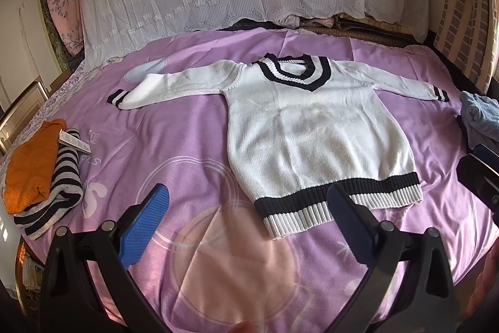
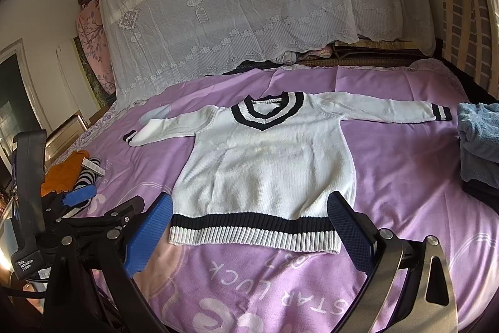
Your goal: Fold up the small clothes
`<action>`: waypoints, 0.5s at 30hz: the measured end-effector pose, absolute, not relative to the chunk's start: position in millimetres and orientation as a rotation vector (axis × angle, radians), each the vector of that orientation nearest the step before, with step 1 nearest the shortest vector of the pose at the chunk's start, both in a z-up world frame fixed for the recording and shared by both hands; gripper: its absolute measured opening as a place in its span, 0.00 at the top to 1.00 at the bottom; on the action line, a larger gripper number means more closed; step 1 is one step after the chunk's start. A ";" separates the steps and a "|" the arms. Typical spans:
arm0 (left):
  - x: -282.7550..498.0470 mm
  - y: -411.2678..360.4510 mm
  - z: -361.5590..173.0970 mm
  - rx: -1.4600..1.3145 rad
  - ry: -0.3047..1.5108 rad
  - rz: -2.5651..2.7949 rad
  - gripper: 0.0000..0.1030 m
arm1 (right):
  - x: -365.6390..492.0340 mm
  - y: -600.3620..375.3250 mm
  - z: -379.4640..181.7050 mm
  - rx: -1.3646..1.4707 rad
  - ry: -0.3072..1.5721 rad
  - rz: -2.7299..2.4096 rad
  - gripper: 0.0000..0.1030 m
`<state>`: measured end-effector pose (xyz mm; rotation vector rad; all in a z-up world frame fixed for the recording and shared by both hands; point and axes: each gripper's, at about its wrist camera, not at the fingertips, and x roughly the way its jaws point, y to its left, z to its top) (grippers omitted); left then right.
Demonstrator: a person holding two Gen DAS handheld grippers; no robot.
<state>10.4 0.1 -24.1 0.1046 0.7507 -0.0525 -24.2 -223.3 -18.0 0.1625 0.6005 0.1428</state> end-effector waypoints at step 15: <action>17.3 0.4 -28.1 0.103 0.779 -0.056 0.04 | -25.9 -218.3 -25.0 0.167 0.606 0.143 0.03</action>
